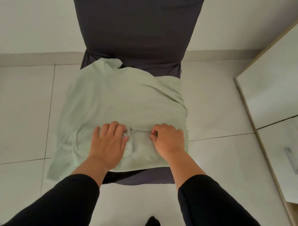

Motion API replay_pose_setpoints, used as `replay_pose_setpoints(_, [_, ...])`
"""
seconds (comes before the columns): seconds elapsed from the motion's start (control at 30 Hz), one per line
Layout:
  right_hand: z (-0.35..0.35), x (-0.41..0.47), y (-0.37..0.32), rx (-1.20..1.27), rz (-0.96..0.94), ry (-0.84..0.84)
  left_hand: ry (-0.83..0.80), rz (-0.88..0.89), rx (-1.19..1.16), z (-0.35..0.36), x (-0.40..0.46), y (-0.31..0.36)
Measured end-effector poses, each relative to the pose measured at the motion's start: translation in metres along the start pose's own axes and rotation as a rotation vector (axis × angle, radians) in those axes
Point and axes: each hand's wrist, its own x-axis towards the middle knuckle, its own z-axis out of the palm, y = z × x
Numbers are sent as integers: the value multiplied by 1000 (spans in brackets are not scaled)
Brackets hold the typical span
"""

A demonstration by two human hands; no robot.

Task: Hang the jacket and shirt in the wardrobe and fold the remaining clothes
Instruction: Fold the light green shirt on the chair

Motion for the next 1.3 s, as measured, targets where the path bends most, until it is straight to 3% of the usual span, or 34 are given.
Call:
replay_pose_setpoints(0.1, [5,-3,-5,-55,36,-42,-147,25,-47,3,-4,-11])
replay_pose_setpoints(0.23, [-3,7,-19,-113,65,-60,-163,2,-144,-16,8,-27])
replay_pose_setpoints(0.53, [-19,122,-65,-52,-36,143,83,-335,-367,-32,112,-94])
replay_pose_setpoints(0.73, [-21,202,-108,-45,-159,67,132,-482,-425,-41,180,-130])
replay_pose_setpoints(1.07, [-24,238,-145,-80,117,-145,-397,-778,-484,-27,185,-171])
replay_pose_setpoints(1.13, [-28,241,-150,43,181,-190,-314,-800,-481,-27,179,-177])
replay_pose_setpoints(1.2, [-30,247,-156,244,245,-224,-120,-776,-457,-34,176,-181])
replay_pose_setpoints(1.3, [-35,248,-163,428,221,-152,118,-728,-440,-50,172,-187])
